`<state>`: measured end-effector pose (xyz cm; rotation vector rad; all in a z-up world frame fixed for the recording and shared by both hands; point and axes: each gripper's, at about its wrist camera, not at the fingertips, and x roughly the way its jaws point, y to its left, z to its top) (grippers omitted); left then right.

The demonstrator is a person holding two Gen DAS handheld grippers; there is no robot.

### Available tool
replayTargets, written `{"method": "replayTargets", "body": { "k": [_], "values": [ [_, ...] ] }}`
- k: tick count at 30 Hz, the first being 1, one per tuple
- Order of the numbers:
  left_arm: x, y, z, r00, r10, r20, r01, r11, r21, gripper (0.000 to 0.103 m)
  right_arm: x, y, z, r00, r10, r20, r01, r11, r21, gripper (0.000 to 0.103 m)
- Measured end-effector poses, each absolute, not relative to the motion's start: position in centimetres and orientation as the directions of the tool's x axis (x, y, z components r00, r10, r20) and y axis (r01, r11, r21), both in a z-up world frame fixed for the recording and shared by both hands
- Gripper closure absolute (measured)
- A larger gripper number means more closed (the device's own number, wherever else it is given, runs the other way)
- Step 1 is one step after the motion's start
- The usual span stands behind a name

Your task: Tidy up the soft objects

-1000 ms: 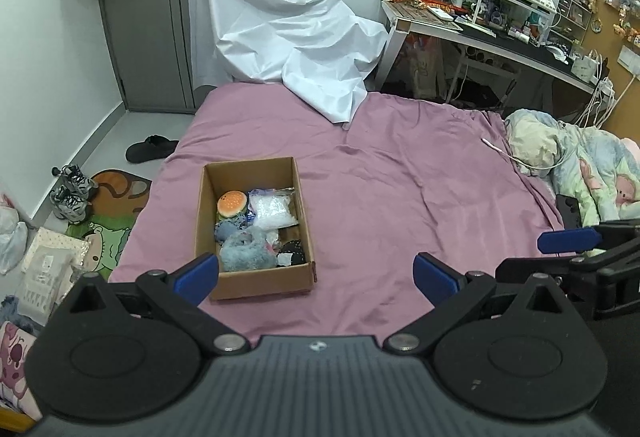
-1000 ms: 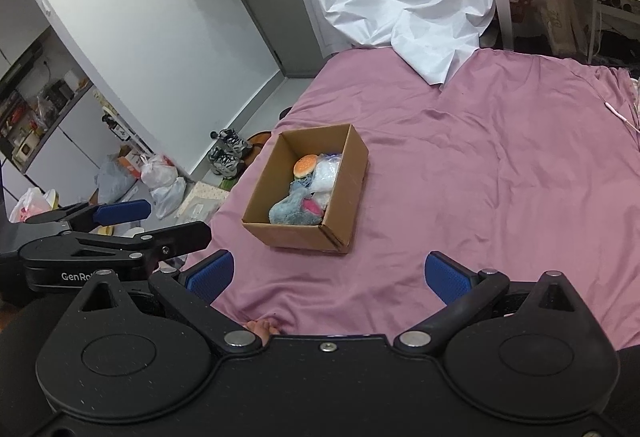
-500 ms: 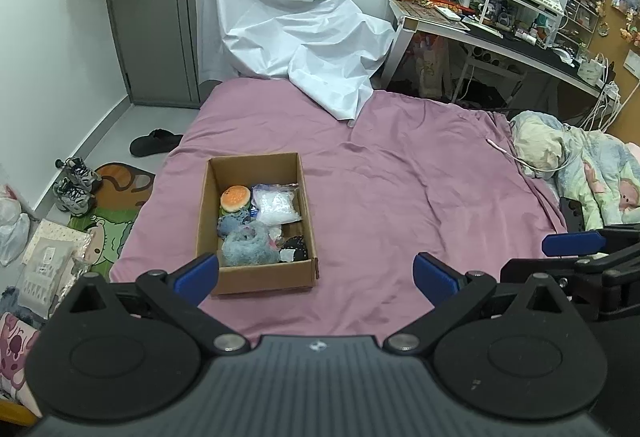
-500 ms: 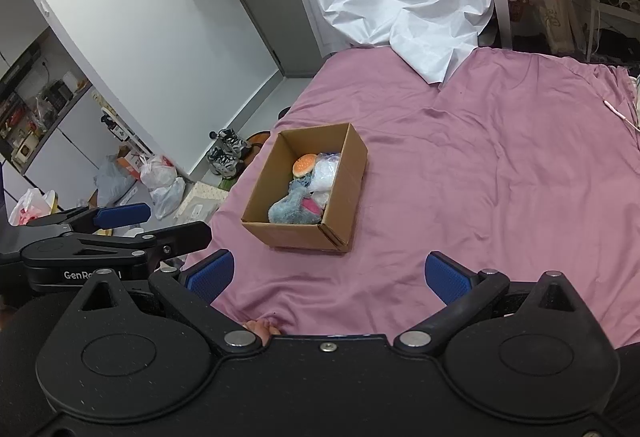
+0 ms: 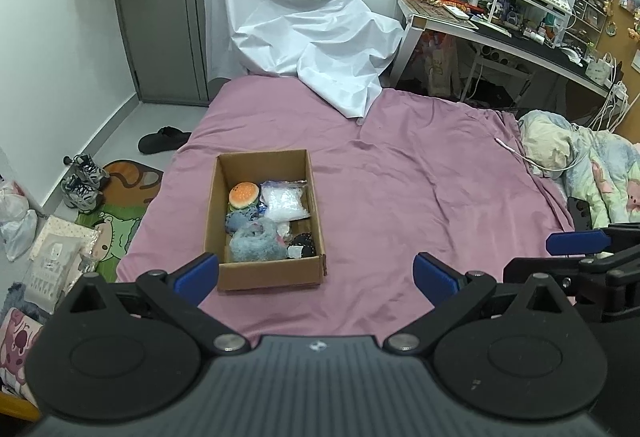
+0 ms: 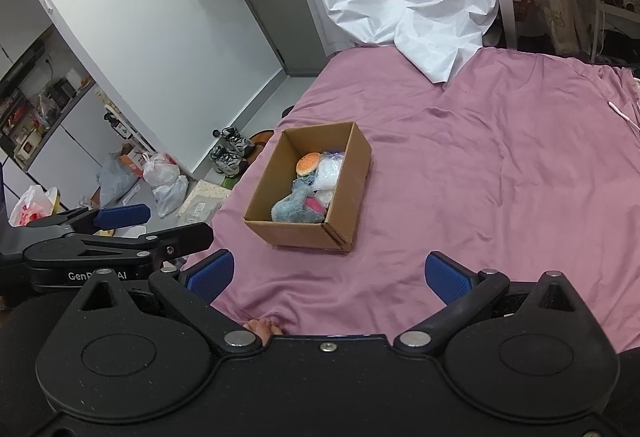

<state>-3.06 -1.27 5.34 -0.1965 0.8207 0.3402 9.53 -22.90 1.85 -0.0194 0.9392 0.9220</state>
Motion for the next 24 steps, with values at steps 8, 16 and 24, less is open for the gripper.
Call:
{"method": "replayTargets", "body": {
  "k": [8,16,24],
  "values": [
    [-3.2,-1.37,5.29,0.631,0.217,-0.745,-0.373,0.927,-0.046,0.0,9.26,-22.29,1.83,0.265,0.654,-0.709,-0.682,0.646,0.342,0.0],
    [-3.15,-1.25,5.16,0.624,0.225,-0.748,-0.382,0.923,-0.041,0.001,9.16,-21.99,1.76,0.267,0.65,-0.711,-0.671,0.656,0.347,0.0],
    [-3.06,-0.86,4.89,0.614,0.226,-0.757,-0.398,0.916,-0.05,0.001,9.12,-22.06,1.5,0.274,0.655,-0.705,-0.672,0.655,0.347,0.0]
  ]
}}
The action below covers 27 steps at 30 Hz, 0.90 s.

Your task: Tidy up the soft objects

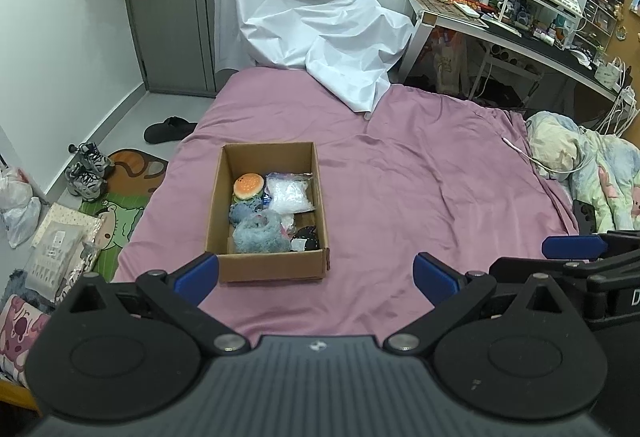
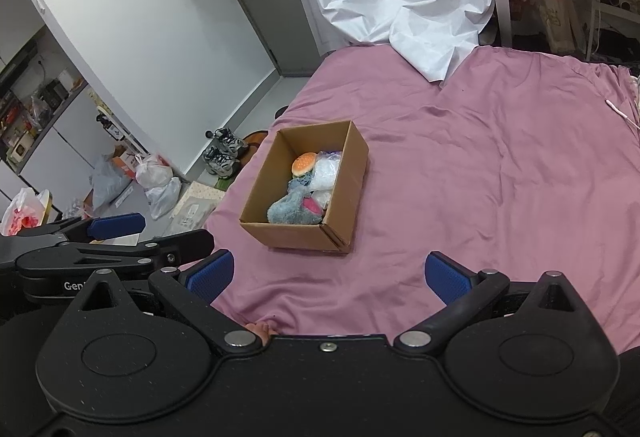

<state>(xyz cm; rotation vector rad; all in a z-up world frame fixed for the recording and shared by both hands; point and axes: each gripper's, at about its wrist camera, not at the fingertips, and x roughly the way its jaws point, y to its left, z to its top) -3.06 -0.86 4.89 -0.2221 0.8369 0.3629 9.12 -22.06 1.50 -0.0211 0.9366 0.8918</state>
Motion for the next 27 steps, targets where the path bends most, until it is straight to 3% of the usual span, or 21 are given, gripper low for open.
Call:
{"method": "replayTargets", "body": {
  "k": [27],
  "values": [
    [-2.68,-1.1,4.65,0.596,0.236,-0.768,-0.409,0.912,-0.038,0.001,9.04,-22.14,1.53,0.298,0.654,-0.695,-0.662,0.666,0.343,0.0]
  ]
}}
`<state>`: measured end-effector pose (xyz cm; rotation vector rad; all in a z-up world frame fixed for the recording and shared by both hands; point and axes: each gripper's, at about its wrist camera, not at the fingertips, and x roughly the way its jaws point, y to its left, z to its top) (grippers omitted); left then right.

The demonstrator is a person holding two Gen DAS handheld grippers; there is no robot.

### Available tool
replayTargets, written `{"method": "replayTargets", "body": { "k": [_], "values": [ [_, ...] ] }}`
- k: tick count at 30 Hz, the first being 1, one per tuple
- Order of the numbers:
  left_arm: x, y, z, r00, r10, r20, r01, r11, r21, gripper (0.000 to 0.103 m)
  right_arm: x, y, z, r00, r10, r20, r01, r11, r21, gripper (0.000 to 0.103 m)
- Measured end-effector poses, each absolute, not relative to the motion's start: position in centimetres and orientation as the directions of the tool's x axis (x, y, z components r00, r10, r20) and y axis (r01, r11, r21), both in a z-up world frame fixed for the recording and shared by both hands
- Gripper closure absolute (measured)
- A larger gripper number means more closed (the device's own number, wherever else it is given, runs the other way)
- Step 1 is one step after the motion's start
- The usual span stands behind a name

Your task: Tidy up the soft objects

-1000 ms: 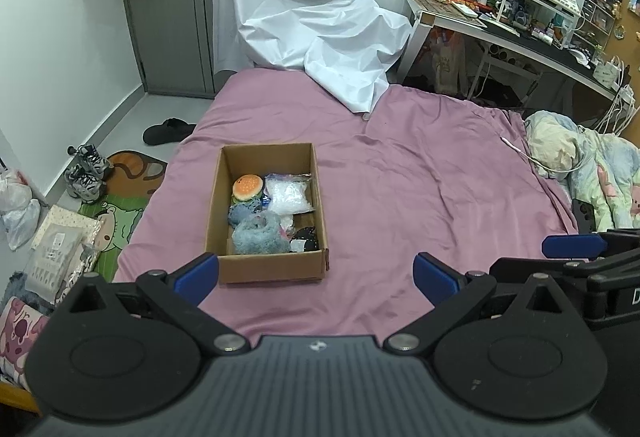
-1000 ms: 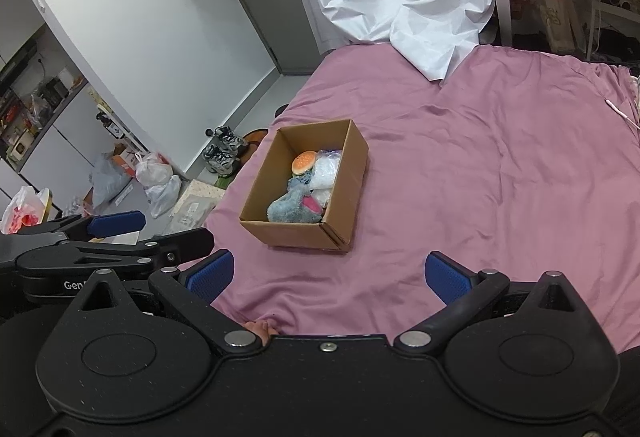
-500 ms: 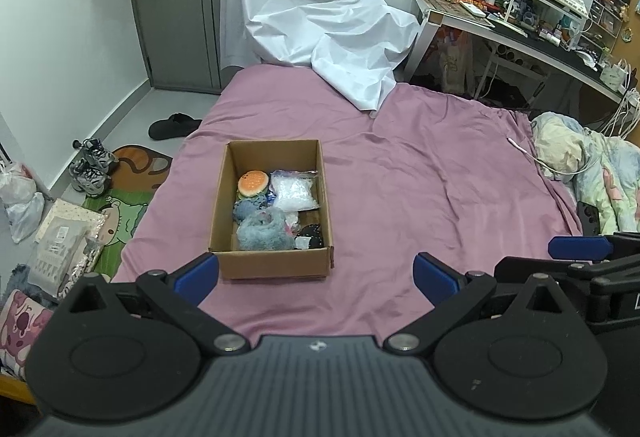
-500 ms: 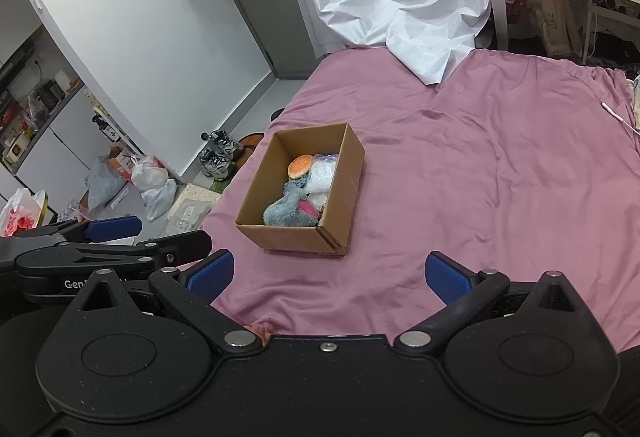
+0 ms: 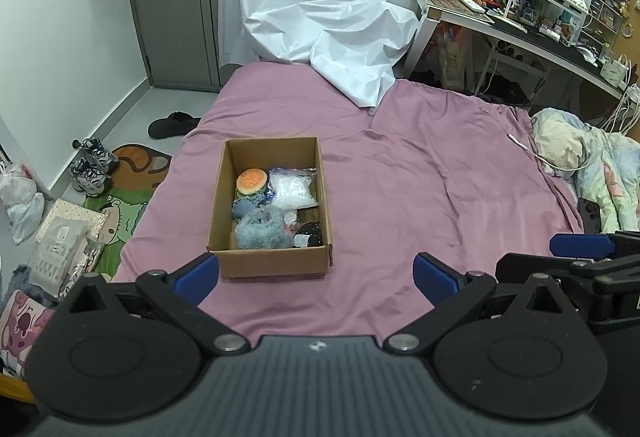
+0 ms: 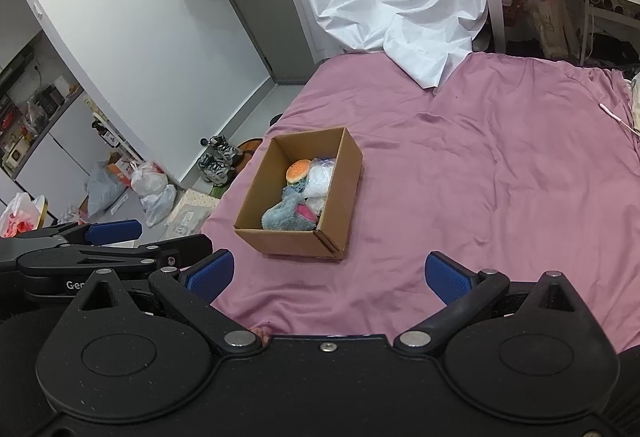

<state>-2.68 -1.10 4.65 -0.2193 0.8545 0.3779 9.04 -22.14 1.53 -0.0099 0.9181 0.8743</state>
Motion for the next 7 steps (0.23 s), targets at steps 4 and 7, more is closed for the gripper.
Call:
{"method": "replayTargets", "body": {
  "k": [4,7],
  "values": [
    [-2.37,-1.12,4.52,0.593,0.228,-0.772,-0.402,0.915,-0.04,0.001,9.18,-22.08,1.46,0.305,0.649,-0.697,-0.662,0.671,0.335,0.0],
    [-2.27,-1.26,4.55,0.592,0.235,-0.771,-0.398,0.917,-0.026,0.001,8.98,-22.0,1.51,0.326,0.638,-0.698,-0.66,0.682,0.315,0.0]
  ]
}}
